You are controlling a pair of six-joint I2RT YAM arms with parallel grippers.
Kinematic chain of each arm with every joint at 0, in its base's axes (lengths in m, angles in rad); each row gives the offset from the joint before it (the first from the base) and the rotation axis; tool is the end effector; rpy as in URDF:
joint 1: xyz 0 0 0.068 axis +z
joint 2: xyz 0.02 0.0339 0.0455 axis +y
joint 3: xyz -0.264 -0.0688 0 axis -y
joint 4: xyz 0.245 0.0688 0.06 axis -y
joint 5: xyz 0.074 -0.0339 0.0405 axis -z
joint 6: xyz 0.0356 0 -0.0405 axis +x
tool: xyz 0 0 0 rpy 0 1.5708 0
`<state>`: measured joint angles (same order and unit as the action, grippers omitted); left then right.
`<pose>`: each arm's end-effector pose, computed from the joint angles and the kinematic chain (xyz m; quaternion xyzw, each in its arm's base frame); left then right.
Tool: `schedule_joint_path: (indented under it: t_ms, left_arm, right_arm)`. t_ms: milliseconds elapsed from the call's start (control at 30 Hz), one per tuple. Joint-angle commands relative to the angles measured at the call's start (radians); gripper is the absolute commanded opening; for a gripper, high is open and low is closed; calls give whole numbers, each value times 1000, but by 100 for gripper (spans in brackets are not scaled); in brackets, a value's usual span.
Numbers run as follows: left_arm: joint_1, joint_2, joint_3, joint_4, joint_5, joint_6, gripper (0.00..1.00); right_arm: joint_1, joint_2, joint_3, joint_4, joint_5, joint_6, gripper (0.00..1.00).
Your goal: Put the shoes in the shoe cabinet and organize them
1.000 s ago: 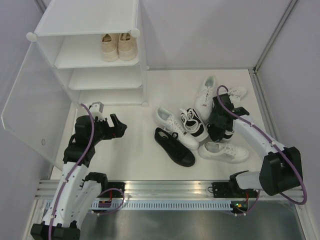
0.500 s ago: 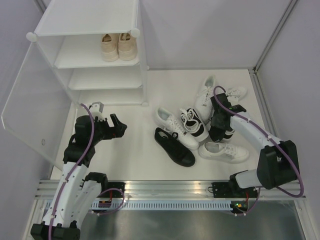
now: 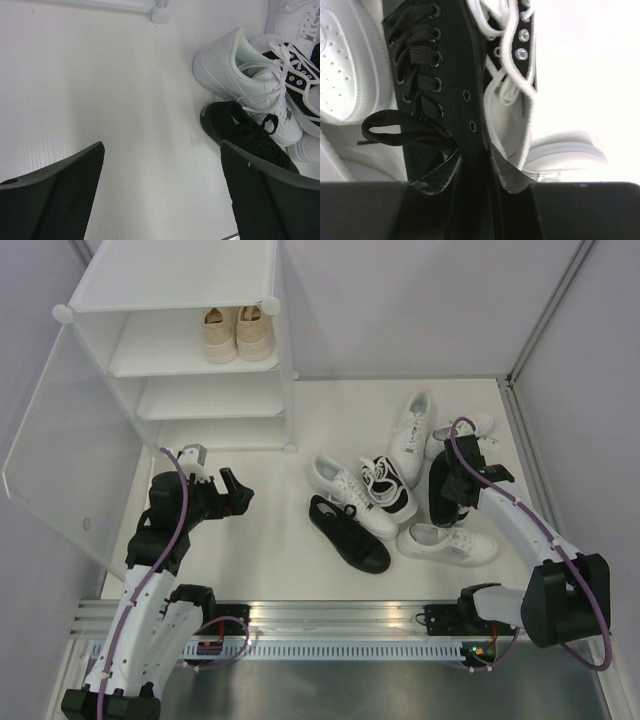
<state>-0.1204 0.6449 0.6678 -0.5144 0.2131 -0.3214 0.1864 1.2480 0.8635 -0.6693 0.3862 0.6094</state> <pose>0.1465 -0.0253 0.2864 -0.0312 0.8542 -0.2010 0.4785 0.2371 0.0311 0.2346 0.2471 0.9174 -0.0738 0.3032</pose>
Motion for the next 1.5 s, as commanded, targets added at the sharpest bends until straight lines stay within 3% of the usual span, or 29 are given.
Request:
schedule_joint_path:
  t_ms: [0,100,133,167,200,533,833,1067,1267,1467]
  left_arm:
    - [-5,-4,0,20,5,-7,99]
    - [-5,1,0,19,5,-7,99]
    - [-5,1,1,19,2,-7,99]
    - [-5,1,0,19,2,-7,99]
    - [-5,-1,0,19,0,-7,99]
    - [-4,4,6,20,-18,-8,99]
    - [-4,-24,4,16,-72,-42,99]
    - [-5,-37,133,-133,-178,-93,99]
    - [-4,-80,202,-233,-207,-154,97]
    - [-4,-85,167,-256,-173,-194,97]
  right_arm:
    - [-4,10,-26,14,-70,4,30]
    - [-4,25,-26,16,-53,4,26]
    - [-4,21,-24,14,-46,3,20]
    - [-4,15,-23,14,-40,3,2]
    - [-5,-5,-18,13,-40,3,1]
    - [53,-171,138,22,-89,-60,1]
    - [295,-174,235,193,-118,62,1]
    - [707,54,262,470,54,180,0]
    - [884,387,347,680,112,256,0]
    - [943,624,404,794,123,366,1]
